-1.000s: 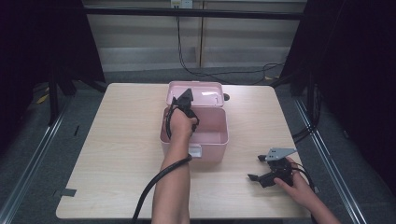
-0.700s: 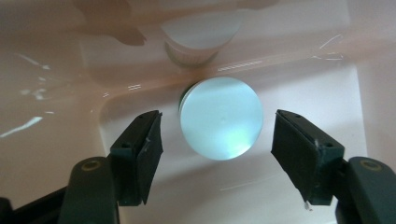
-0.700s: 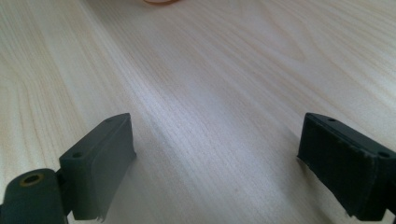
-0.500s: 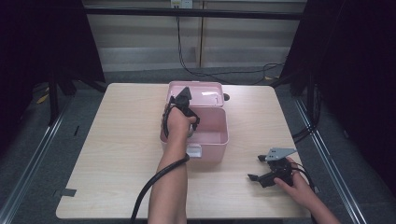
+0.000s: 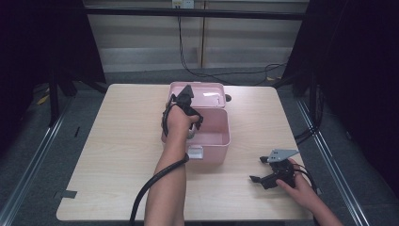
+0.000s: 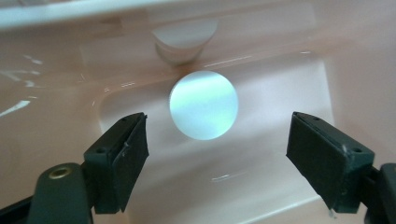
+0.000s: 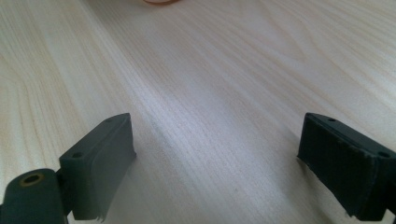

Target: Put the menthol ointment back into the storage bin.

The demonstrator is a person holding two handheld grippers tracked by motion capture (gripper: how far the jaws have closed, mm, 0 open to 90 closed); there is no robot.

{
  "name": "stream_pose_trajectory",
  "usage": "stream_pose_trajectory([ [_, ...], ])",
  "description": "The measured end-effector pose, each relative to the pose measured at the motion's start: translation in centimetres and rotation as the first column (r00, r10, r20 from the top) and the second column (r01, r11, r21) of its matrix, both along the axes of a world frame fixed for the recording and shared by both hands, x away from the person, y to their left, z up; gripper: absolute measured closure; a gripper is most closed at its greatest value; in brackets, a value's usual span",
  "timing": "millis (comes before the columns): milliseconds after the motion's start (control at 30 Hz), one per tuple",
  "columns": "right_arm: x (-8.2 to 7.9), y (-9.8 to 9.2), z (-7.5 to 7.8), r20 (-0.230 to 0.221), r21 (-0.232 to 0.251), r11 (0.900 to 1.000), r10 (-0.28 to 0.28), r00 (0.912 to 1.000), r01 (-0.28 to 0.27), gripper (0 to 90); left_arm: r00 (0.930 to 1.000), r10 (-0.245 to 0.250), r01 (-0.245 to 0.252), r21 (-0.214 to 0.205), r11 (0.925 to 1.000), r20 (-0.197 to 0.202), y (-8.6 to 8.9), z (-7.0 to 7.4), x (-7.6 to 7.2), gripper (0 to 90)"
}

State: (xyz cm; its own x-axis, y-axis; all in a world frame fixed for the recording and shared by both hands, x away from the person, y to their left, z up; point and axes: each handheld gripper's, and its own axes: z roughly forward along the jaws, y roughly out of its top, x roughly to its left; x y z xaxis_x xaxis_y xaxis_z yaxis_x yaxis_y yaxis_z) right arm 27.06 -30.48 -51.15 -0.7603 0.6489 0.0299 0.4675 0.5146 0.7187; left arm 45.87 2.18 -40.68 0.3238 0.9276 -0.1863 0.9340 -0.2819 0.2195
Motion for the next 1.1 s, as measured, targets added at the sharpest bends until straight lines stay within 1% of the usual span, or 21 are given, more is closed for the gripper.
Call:
stream_pose_trajectory([
  [100, 0.0, 0.0, 0.0, 0.0, 0.0, 1.0, 0.0, 1.0, 0.0, 10.0, 1.0, 0.006, -0.006, -0.004, 1.0, -0.005, -0.1, 0.4, -0.1, 19.6],
  [233, 0.0, 0.0, 0.0, 0.001, 0.0, 1.0, 0.0, 1.0, 0.0, 10.0, 1.0, 0.001, -0.001, 0.002, 1.0, -0.002, -0.2, 1.0, -0.2, 18.8],
  [333, 0.0, 0.0, 0.0, 0.0, 0.0, 1.0, 0.0, 1.0, 0.0, 9.9, 0.9999, 0.011, -0.011, -0.004, 0.9999, 0.001, -0.2, 1.4, -0.3, 18.1],
  [400, 0.0, 0.0, 0.0, 0.0, 0.0, 1.0, 0.0, 1.0, 0.0, 10.0, 1.0, 0.003, -0.003, 0.002, 1.0, -0.003, -0.1, 1.8, -0.4, 17.9],
  [467, 0.0, 0.0, 0.0, 0.0, 0.0, 1.0, 0.0, 1.0, 0.0, 10.0, 0.9999, 0.012, -0.012, 0.003, 0.9999, -0.001, 0.0, 2.1, -0.5, 17.8],
  [567, 0.0, 0.0, 0.0, 0.0, 0.0, 1.0, 0.0, 1.0, 0.0, 10.0, 0.9998, -0.003, 0.003, 0.01, 0.9999, -0.018, 0.2, 2.7, -0.6, 17.7],
  [600, 0.0, 0.0, 0.0, 0.0, 0.0, 1.0, 0.001, 1.0, -0.001, 10.0, 0.9998, -0.003, 0.004, 0.013, 0.9999, -0.018, 0.2, 2.8, -0.6, 17.7],
  [667, 0.0, 0.0, 0.0, 0.0, 0.0, 1.0, 0.0, 1.0, 0.0, 10.0, 0.9996, -0.008, 0.008, 0.006, 1.0, -0.028, 0.4, 3.2, -0.7, 17.7],
  [767, 0.0, 0.0, 0.0, 0.0, 0.0, 1.0, 0.0, 1.0, 0.0, 10.0, 0.9991, -0.021, 0.022, 0.012, 0.9997, -0.035, 0.7, 3.8, -0.9, 17.8],
  [800, 0.0, 0.0, 0.0, 0.0, 0.0, 1.0, 0.0, 1.0, 0.0, 10.0, 0.9993, -0.014, 0.014, 0.005, 0.9999, -0.035, 0.8, 3.9, -1.0, 17.9],
  [833, 0.0, 0.0, 0.0, 0.0, 0.0, 1.0, 0.0, 1.0, 0.0, 10.0, 0.9989, -0.025, 0.026, 0.007, 0.9996, -0.039, 1.0, 4.1, -1.0, 18.0],
  [900, 0.0, 0.0, 0.0, 0.0, 0.0, 1.0, 0.0, 1.0, 0.0, 10.0, 0.9991, -0.02, 0.021, 0.002, 0.9998, -0.038, 1.1, 4.4, -1.1, 18.2],
  [933, 0.0, 0.0, 0.0, 0.0, 0.0, 1.0, 0.0, 1.0, 0.0, 10.0, 0.9988, -0.029, 0.029, 0.003, 0.9996, -0.041, 1.2, 4.6, -1.1, 18.3],
  [1100, 0.0, 0.0, 0.0, 0.0, -0.001, 1.0, 0.002, 1.0, -0.002, 10.0, 0.9981, -0.039, 0.039, -0.006, 0.9992, -0.048, 1.6, 5.3, -1.4, 18.6],
])
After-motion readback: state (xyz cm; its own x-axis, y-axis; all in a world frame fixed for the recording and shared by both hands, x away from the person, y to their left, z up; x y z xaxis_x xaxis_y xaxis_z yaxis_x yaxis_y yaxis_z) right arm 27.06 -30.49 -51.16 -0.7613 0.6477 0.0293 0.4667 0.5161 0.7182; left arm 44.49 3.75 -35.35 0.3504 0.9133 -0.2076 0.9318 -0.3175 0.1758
